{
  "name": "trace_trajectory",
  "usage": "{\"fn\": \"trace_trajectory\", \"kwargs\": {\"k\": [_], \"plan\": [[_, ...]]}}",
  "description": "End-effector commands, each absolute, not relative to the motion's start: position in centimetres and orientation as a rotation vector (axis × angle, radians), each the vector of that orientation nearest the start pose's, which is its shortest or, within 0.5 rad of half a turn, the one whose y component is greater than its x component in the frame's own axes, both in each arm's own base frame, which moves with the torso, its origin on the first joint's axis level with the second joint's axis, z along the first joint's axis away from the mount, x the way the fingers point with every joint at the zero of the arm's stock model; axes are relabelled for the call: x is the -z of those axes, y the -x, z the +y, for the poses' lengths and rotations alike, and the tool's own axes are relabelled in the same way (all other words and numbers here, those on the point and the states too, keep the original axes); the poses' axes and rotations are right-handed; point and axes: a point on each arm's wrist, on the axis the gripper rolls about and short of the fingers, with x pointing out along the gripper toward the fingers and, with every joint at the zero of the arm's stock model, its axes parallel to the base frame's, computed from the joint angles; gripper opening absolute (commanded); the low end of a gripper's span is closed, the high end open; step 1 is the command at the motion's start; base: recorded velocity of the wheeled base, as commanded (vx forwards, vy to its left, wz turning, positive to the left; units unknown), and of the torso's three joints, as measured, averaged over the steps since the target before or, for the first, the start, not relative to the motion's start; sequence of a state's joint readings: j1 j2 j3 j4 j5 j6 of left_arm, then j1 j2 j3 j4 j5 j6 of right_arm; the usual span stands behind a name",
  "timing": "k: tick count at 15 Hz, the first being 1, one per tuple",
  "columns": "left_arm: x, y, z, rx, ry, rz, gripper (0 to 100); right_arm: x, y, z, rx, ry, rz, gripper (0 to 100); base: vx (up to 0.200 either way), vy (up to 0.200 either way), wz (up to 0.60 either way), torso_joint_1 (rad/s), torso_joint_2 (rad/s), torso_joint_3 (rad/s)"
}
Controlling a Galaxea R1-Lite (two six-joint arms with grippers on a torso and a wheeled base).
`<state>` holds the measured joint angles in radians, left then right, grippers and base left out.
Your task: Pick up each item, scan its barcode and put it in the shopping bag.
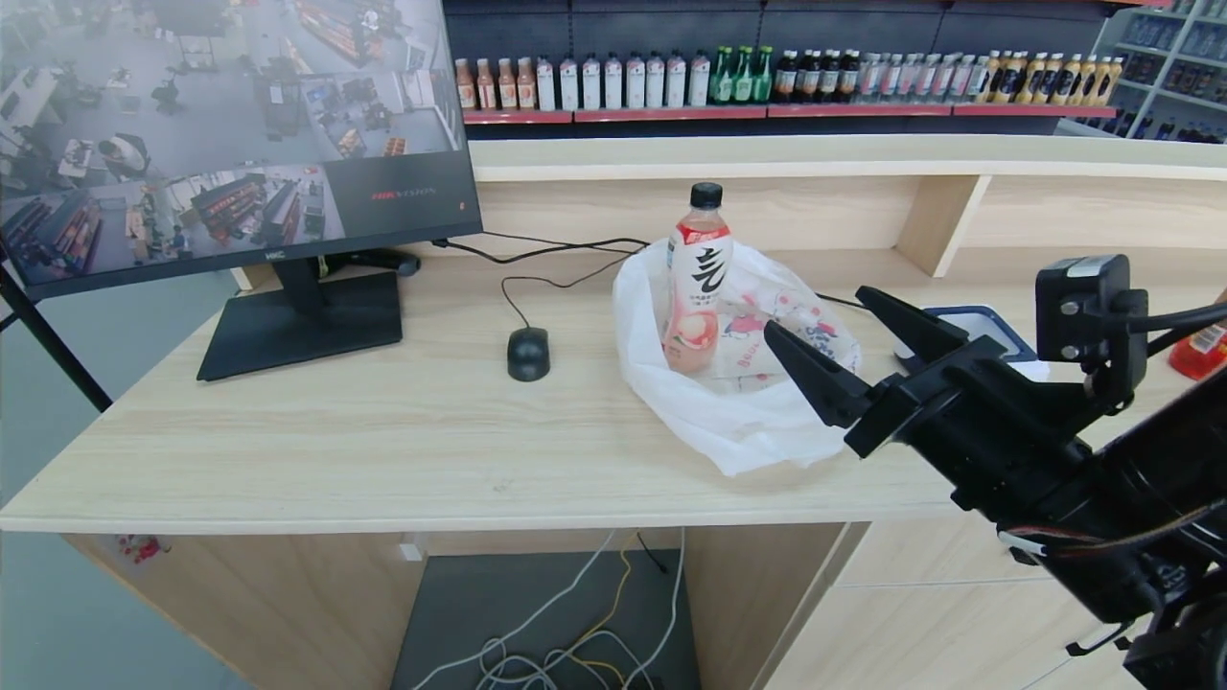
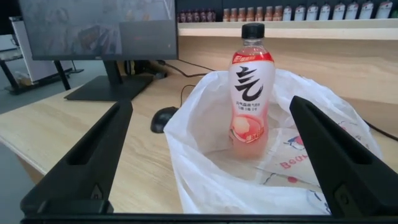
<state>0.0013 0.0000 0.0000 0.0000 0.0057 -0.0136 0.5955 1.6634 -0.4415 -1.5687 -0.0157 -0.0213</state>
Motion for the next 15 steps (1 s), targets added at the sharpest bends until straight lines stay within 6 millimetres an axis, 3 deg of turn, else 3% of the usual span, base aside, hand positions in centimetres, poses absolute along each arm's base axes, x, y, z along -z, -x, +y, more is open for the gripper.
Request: {"fn": "trace_trajectory", "kwargs": {"k": [1, 4, 15], "plan": [[-7.55, 2.28, 0.01, -0.008, 0.014, 0.0, 100, -19.23, -21.11, 14.3, -0.572, -0.082, -0.331, 100, 0.0, 0.0, 0.0, 0.0, 0.0, 0.0], [-7.55, 2.28, 0.01, -0.008, 0.012, 0.0, 100, -19.01, -21.17, 14.29, -0.571, -0.079, -0.322, 100, 0.0, 0.0, 0.0, 0.0, 0.0, 0.0], [-7.55, 2.28, 0.01, -0.008, 0.014, 0.0, 100, -19.36, -22.02, 14.87, -0.57, -0.083, -0.342, 100, 0.0, -0.2, 0.0, 0.003, 0.0, 0.002]]}}
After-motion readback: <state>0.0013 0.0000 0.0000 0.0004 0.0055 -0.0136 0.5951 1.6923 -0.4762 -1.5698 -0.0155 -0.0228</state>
